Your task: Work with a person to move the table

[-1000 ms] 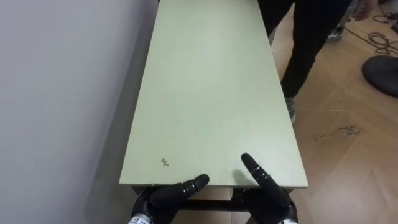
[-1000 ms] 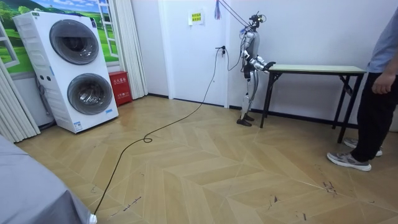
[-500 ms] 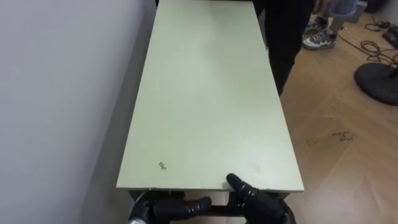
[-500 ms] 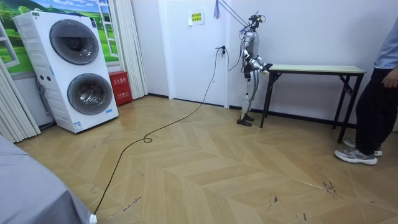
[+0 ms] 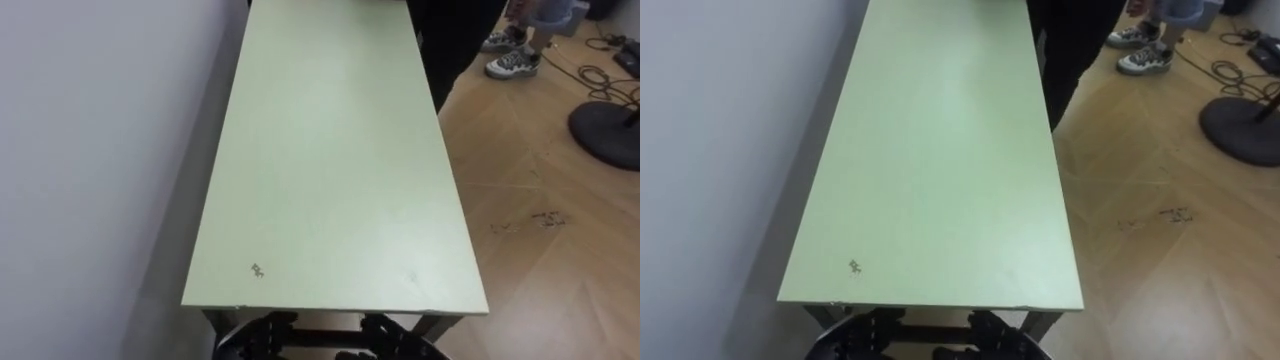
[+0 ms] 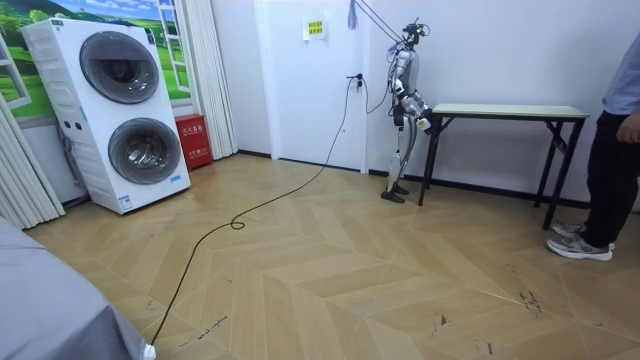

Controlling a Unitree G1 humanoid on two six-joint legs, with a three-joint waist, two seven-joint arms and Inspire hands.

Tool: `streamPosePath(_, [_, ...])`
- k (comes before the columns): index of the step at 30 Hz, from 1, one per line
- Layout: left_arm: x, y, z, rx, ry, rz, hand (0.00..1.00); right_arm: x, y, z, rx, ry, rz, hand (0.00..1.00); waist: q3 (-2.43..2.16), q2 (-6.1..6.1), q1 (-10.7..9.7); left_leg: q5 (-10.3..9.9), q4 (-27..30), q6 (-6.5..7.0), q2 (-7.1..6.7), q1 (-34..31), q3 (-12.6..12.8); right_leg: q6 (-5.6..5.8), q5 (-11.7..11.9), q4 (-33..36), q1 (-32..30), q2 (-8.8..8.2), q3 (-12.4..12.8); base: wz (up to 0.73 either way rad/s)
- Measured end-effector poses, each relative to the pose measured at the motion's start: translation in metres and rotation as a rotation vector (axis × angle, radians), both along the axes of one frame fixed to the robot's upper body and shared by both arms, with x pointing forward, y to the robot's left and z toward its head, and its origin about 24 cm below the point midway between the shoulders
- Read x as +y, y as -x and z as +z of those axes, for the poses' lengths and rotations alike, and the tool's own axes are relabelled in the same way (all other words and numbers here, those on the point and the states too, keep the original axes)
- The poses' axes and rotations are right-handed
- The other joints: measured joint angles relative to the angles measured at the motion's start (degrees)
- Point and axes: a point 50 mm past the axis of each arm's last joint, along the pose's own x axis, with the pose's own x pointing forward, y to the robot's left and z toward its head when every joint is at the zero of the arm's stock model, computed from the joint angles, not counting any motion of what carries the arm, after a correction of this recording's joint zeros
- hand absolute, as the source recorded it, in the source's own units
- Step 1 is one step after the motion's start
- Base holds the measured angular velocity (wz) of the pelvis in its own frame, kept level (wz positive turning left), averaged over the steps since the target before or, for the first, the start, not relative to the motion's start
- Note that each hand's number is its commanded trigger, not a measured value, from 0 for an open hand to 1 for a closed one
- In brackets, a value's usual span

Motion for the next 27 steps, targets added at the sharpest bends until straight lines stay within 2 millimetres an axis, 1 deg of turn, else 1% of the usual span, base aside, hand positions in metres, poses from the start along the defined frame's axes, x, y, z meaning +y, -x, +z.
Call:
streamPosePath(5, [0.002, 0.003, -0.006, 0.033, -0.013, 0.007, 0.0, 0.0, 0.001, -0.001, 0.012, 0.022, 0.025, 0.0, 0.16, 0.29, -0.18, -0.2, -0.07, 0.21, 0.02, 0.04, -0.01, -0.02, -0.02, -0.07, 0.02, 0.02, -0.37, 0.0])
streamPosePath(8, [0.006, 0.006, -0.012, 0.058, -0.034, 0.029, 0.0, -0.002, 0.002, -0.004, 0.028, 0.047, 0.034, 0.0, 0.26, 0.05, -0.15, -0.19, -0.2, 0.28, 0.02, 0.08, -0.02, -0.05, -0.05, -0.07, -0.04, 0.03, -0.4, 0.0])
streamPosePath(10, [0.007, 0.006, -0.011, 0.054, -0.037, 0.036, 0.0, -0.004, 0.003, -0.006, 0.041, 0.063, 0.023, 0.0, 0.3, -0.12, -0.1, -0.2, -0.22, 0.25, 0.02, 0.08, -0.05, -0.05, -0.05, -0.06, -0.07, 0.04, -0.27, 0.0])
streamPosePath(12, [0.008, 0.007, -0.012, 0.052, -0.04, 0.049, 0.0, -0.004, 0.003, -0.006, 0.045, 0.072, 0.016, 0.0, 0.26, -0.25, -0.01, -0.2, -0.27, 0.26, 0.02, 0.1, -0.07, -0.06, -0.06, -0.07, -0.09, 0.04, -0.32, 0.0])
streamPosePath(15, [0.01, 0.01, -0.013, 0.052, -0.061, 0.063, 0.0, -0.005, 0.005, -0.007, 0.053, 0.079, 0.013, 0.0, 0.04, -0.64, -0.05, -0.15, -0.43, 0.35, 0.01, 0.47, -0.21, -0.07, -0.05, -0.72, 0.48, 0.06, -0.54, 0.0])
streamPosePath(17, [0.014, 0.015, -0.017, 0.062, -0.081, 0.086, 0.0, -0.008, 0.011, -0.013, 0.09, 0.095, 0.001, 0.0, -0.01, -0.95, 0.02, -0.18, -1.07, 0.3, 0.03, 1.93, -0.26, -0.07, -0.06, -1.29, 1.96, 0.17, -0.47, 0.0])
streamPosePath(18, [0.016, 0.018, -0.02, 0.071, -0.096, 0.113, 0.0, -0.012, 0.017, -0.018, 0.129, 0.119, -0.017, 0.0, -0.16, -1.01, 0.13, -0.33, -1.2, 0.3, 0.1, 2.63, -0.29, -0.07, -0.06, -1.51, 2.73, 0.28, -0.12, 0.0])
streamPosePath(19, [0.02, 0.022, -0.024, 0.09, -0.114, 0.145, 0.0, -0.018, 0.023, -0.023, 0.164, 0.151, -0.038, 0.0, -0.5, -0.89, 0.24, -0.61, -1.21, 0.14, 0.1, 2.75, -0.25, -0.07, -0.06, -1.89, 3.0, 0.36, 0.03, -0.03])
streamPosePath(20, [0.022, 0.024, -0.026, 0.103, -0.127, 0.161, 0.0, -0.021, 0.026, -0.025, 0.18, 0.163, -0.052, 0.0, -0.63, -0.95, 0.22, -0.63, -1.21, 0.16, 0.11, 2.75, -0.25, -0.07, -0.06, -1.88, 3.0, 0.37, 0.0, -0.04])
streamPosePath(22, [0.033, 0.037, -0.036, 0.175, -0.198, 0.222, 0.0, -0.035, 0.035, -0.032, 0.244, 0.216, -0.128, 0.0, -0.69, -0.89, 0.11, -0.55, -1.35, 0.29, 0.12, 2.92, -0.18, -0.07, -0.06, -1.9, 3.03, 0.37, -0.07, -0.02])
streamPosePath(23, [0.039, 0.045, -0.041, 0.212, -0.234, 0.259, 0.0, -0.041, 0.042, -0.035, 0.277, 0.243, -0.164, 0.0, -0.67, -0.81, 0.11, -0.54, -1.44, 0.31, 0.14, 3.03, -0.19, -0.07, -0.06, -1.92, 3.12, 0.37, -0.24, 0.0])
streamPosePath(24, [0.042, 0.049, -0.043, 0.227, -0.26, 0.269, 0.0, -0.043, 0.046, -0.036, 0.296, 0.256, -0.181, 0.0, -0.65, -0.79, 0.1, -0.53, -1.46, 0.32, 0.15, 3.09, -0.19, -0.07, -0.06, -1.93, 3.19, 0.35, -0.38, 0.03])
streamPosePath(25, [0.047, 0.056, -0.047, 0.257, -0.309, 0.282, 0.0, -0.046, 0.052, -0.039, 0.332, 0.276, -0.201, 0.0, -0.56, -0.79, 0.09, -0.53, -1.5, 0.32, 0.16, 3.26, -0.19, -0.07, -0.07, -1.97, 3.35, 0.35, -0.53, 0.0])
streamPosePath(26, [0.052, 0.064, -0.049, 0.282, -0.359, 0.292, 0.0, -0.047, 0.059, -0.041, 0.36, 0.291, -0.212, 0.0, -0.3, -0.69, 0.14, -0.54, -1.75, 0.32, 0.16, 3.65, -0.17, -0.12, -0.14, -1.97, 3.6, 0.36, -0.23, 0.0])
streamPosePath(27, [0.053, 0.067, -0.05, 0.291, -0.38, 0.293, 0.0, -0.047, 0.062, -0.042, 0.373, 0.295, -0.214, 0.0, -0.29, -0.67, 0.1, -0.54, -1.86, 0.32, 0.16, 3.77, -0.16, -0.12, -0.14, -1.98, 3.65, 0.37, -0.12, 0.0])
